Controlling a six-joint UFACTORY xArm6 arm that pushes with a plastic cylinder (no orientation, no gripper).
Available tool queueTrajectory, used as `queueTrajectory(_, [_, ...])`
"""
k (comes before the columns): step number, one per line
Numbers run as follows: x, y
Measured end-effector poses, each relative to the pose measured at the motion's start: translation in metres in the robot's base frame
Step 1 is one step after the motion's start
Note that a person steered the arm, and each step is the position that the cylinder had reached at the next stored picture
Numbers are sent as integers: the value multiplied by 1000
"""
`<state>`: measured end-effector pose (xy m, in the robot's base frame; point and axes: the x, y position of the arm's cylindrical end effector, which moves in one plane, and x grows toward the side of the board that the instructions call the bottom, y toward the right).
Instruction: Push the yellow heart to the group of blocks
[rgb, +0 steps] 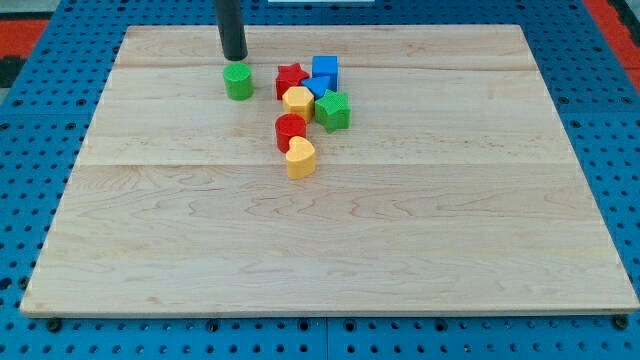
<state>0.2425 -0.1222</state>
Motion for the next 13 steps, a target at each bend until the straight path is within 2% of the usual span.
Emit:
queueTrajectory(1, [17, -20])
queueTrajectory(3, [61, 34])
queueTrajectory(4, [65, 28])
queueTrajectory(5, [112, -13])
queueTrajectory(6, [210, 29])
queueTrajectory(7, [245, 80])
queueTrajectory(8, [232, 110])
queueTrajectory(9, [208, 63])
queueTrajectory(10, [207, 9])
queueTrajectory(11, [196, 1])
queueTrajectory(12, [206, 24])
queueTrajectory(13, [196, 45])
